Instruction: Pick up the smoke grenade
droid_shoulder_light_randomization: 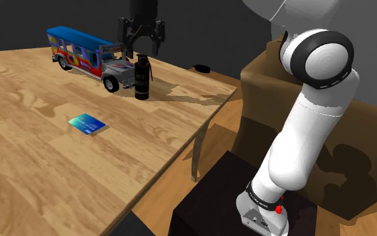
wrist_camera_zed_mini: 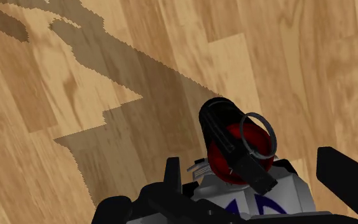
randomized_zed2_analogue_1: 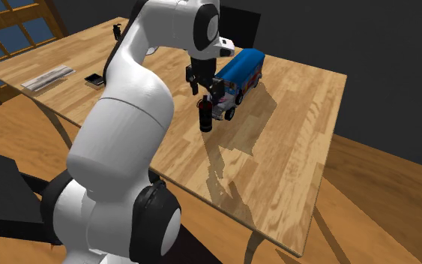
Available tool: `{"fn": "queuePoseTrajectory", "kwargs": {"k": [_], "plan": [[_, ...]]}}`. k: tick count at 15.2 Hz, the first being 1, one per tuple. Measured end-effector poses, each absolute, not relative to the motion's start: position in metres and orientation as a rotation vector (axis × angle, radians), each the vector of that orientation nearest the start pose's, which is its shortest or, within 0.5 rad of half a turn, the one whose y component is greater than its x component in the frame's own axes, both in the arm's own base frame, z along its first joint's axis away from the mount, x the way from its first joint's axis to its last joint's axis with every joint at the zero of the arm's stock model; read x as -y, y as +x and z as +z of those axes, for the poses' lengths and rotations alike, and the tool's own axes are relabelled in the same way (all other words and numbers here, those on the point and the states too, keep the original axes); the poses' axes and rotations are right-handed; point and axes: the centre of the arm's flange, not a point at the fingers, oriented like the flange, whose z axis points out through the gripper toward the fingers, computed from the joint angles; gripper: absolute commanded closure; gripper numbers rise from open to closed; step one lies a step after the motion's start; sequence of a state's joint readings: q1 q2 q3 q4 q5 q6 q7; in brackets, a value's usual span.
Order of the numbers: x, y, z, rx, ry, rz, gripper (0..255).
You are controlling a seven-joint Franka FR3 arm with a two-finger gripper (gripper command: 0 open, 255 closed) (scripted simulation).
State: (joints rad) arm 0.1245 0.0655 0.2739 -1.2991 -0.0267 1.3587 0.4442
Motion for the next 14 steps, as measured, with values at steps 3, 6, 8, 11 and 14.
{"fn": "queuePoseTrajectory", "kwargs": {"k": [3,6,8,11,14], "plan": [[-0.205,0.511,0.681,-0.082,-3.150,-0.001,0],[-0.205,0.510,0.669,-0.082,-3.150,-0.001,255],[-0.204,0.511,0.669,-0.083,-3.149,-0.002,255],[-0.204,0.511,0.669,-0.082,-3.149,-0.003,255],[-0.205,0.511,0.669,-0.082,-3.149,-0.004,255]]}}
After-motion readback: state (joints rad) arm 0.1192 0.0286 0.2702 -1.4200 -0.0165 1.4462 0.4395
